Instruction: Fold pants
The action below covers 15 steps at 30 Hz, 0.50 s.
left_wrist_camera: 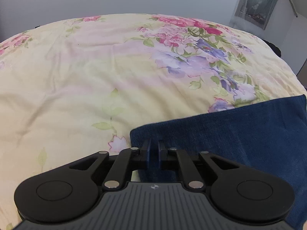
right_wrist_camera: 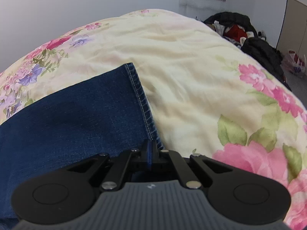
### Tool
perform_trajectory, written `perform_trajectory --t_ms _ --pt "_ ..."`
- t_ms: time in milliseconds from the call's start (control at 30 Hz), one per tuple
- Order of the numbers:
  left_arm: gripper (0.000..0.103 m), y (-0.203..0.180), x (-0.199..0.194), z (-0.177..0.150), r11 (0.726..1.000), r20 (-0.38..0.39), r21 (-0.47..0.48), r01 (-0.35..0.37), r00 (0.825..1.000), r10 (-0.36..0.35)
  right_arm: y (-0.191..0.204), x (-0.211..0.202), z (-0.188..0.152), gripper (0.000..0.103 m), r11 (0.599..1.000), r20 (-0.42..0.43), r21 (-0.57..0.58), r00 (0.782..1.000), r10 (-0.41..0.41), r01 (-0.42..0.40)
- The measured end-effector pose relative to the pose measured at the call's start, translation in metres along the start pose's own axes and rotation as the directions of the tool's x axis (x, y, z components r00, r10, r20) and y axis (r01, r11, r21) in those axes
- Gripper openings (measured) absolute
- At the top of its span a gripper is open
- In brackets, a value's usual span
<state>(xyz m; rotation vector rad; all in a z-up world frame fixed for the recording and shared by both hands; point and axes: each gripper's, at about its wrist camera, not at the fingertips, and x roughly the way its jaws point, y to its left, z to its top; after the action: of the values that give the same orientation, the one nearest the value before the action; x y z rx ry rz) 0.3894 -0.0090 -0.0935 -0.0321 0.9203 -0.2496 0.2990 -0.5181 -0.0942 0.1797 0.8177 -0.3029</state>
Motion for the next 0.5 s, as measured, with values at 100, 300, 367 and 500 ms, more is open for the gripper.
perform_trajectory --t_ms 100,300,367,500 --pt "0.012 -0.011 -0.029 -0.017 0.999 0.000 0.036 0.031 1.000 -0.031 0.006 -0.029 -0.007 0.003 0.999 0.064 -0.022 0.997 0.041 -0.039" --pt "0.012 -0.033 -0.062 -0.060 0.994 -0.003 0.106 0.019 1.000 -0.019 0.023 -0.046 -0.032 0.002 0.992 0.042 -0.099 0.995 0.088 -0.084" --pt "0.012 -0.038 -0.067 -0.073 0.991 0.013 0.134 0.000 1.000 -0.002 0.021 -0.048 -0.041 0.002 0.993 0.057 -0.092 0.995 0.083 -0.077" --pt "0.013 -0.037 -0.061 -0.094 0.991 -0.018 0.135 -0.006 1.000 0.008 0.011 -0.041 -0.054 0.000 0.997 0.029 -0.049 0.998 0.064 -0.062"
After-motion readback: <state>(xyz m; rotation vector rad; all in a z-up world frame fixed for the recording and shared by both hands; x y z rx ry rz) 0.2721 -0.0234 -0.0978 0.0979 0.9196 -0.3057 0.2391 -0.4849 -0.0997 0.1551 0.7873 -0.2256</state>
